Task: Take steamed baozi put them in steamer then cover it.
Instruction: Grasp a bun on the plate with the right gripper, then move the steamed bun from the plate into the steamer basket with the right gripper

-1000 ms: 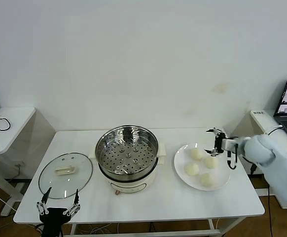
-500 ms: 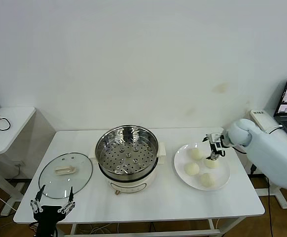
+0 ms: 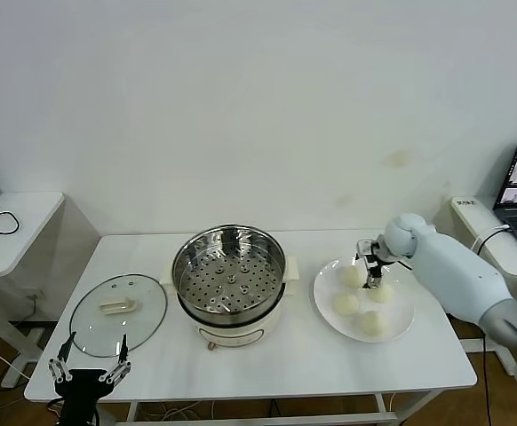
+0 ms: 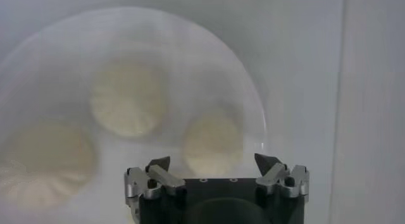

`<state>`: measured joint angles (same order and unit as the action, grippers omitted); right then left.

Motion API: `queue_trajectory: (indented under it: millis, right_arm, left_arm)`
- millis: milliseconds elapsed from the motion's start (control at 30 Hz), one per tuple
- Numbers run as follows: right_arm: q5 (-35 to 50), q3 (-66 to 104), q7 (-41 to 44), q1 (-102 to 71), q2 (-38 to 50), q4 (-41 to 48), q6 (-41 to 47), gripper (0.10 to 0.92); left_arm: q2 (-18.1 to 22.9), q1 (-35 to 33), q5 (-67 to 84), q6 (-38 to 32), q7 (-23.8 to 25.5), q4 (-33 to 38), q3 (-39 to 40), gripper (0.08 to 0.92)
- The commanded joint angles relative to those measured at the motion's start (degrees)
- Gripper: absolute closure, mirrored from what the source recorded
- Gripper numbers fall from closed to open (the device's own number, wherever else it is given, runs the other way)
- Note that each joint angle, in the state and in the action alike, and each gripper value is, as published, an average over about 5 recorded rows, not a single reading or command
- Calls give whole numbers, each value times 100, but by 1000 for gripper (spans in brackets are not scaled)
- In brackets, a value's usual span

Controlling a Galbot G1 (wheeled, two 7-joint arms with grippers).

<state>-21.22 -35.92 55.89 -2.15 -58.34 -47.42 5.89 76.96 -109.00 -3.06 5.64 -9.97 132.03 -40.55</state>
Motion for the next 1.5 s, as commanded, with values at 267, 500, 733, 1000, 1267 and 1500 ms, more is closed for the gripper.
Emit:
queue_trajectory:
  millis: [267, 500, 733, 1000, 1267, 1500]
  right_arm:
    - [-349, 134, -151, -33, -516, 724, -90, 226]
    - [-346, 150, -137, -27, -516, 716, -100, 323]
    - [-220, 126, -43, 31, -427, 568, -99, 378]
    - [416, -204, 181, 255, 154, -328, 87, 389]
    - [1800, -1036, 293, 1128, 1026, -1814, 502, 389]
    - [2867, -1980, 265, 2473, 1301, -2610, 634, 384]
  left_arm:
    - [-16, 6, -5, -1, 16, 12, -15, 177]
    - [-14, 19, -4, -2, 15, 17, 4, 177]
    - [-13, 21, -4, -3, 14, 44, 23, 177]
    - [-45, 4, -5, 0, 13, 67, 38, 177]
    - [-125, 37, 15, 4, 12, 63, 112, 177]
    - [-180, 98, 63, 6, 4, 51, 197, 177]
